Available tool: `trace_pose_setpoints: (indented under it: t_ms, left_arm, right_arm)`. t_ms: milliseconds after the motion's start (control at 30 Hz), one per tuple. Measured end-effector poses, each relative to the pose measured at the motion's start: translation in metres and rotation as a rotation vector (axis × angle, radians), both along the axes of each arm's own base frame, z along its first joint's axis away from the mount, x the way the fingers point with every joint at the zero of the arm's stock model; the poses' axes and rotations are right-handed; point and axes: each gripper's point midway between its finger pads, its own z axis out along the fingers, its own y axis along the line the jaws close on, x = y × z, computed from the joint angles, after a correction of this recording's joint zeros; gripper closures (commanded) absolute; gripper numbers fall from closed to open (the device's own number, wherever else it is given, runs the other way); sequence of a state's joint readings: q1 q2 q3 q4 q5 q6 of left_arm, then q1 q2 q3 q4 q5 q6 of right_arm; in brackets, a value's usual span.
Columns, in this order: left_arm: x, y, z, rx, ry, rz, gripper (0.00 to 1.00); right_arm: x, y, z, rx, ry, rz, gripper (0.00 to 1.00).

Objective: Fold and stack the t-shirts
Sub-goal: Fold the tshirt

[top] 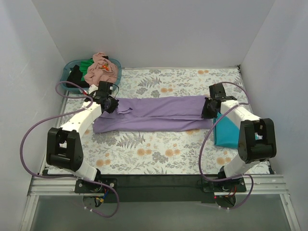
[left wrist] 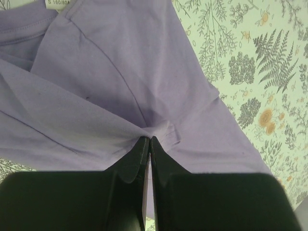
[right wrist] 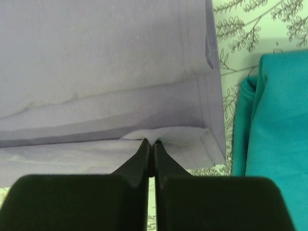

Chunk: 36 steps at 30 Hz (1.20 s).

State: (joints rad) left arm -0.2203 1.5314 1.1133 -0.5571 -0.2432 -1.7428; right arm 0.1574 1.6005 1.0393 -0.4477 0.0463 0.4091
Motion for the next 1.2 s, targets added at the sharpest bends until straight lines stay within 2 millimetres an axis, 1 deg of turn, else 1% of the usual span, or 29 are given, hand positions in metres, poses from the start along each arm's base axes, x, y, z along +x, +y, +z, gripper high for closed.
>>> trace_pose_setpoints:
  t_ms: [33,100,133,167,233,267,300,367,467,567,633,733,800,867,967,1033,1100,1200]
  left_arm:
    - [0.003,0.001,-0.001,0.002,-0.004,0.004,1.00]
    - [0.009,0.003,-0.003,0.007,-0.003,0.014,1.00]
    - [0.013,0.005,-0.005,0.010,0.000,0.020,0.80]
    - [0.017,0.006,-0.008,0.014,0.005,0.023,0.62]
    - [0.024,0.009,-0.015,0.022,0.022,0.031,0.34]
    - [0.029,0.011,-0.018,0.023,0.032,0.039,0.10]
    - [0.034,0.014,-0.022,0.026,0.044,0.050,0.05]
    - [0.043,0.018,-0.022,0.027,0.048,0.065,0.05]
    - [0.053,0.022,-0.011,0.025,0.027,0.072,0.05]
    - [0.053,0.016,0.003,-0.002,-0.009,0.046,0.05]
    - [0.046,0.010,0.008,-0.031,-0.023,0.013,0.05]
    - [0.027,-0.001,0.009,-0.075,-0.025,-0.047,0.04]
    - [0.014,-0.012,0.005,-0.102,-0.018,-0.095,0.04]
    - [0.004,-0.027,-0.001,-0.125,-0.005,-0.151,0.04]
    - [-0.004,-0.049,-0.009,-0.147,0.016,-0.224,0.04]
    - [-0.005,-0.063,-0.014,-0.158,0.021,-0.264,0.04]
    - [-0.002,-0.072,-0.019,-0.165,0.019,-0.284,0.04]
    - [0.005,-0.072,-0.041,-0.149,0.056,-0.276,0.04]
  right_arm:
    - [0.003,0.000,-0.001,-0.001,0.001,0.000,0.99]
    - [0.009,0.001,-0.003,-0.002,0.005,-0.001,0.82]
    - [0.012,0.001,-0.004,-0.003,0.008,-0.001,0.73]
    - [0.015,0.001,-0.005,-0.003,0.010,-0.005,0.49]
    - [0.022,0.000,-0.005,-0.011,0.013,-0.009,0.33]
    - [0.025,-0.001,-0.005,-0.016,0.011,-0.010,0.26]
    - [0.029,-0.003,-0.003,-0.020,0.007,-0.014,0.21]
    - [0.035,-0.005,0.003,-0.029,-0.005,-0.017,0.02]
    - [0.041,-0.005,0.017,-0.036,-0.049,0.007,0.02]
    - [0.035,0.000,0.033,-0.012,-0.091,0.050,0.02]
    - [0.026,0.005,0.042,0.005,-0.113,0.081,0.01]
    - [0.009,0.020,0.048,0.031,-0.131,0.156,0.02]
    - [0.001,0.034,0.045,0.046,-0.122,0.207,0.02]
    - [-0.003,0.045,0.036,0.060,-0.103,0.247,0.02]
    - [-0.001,0.052,0.020,0.065,-0.070,0.266,0.02]
    - [0.001,0.052,0.007,0.060,-0.045,0.264,0.02]
    - [0.001,0.051,-0.003,0.054,-0.021,0.261,0.02]
    - [0.002,0.048,-0.014,0.036,0.000,0.252,0.02]
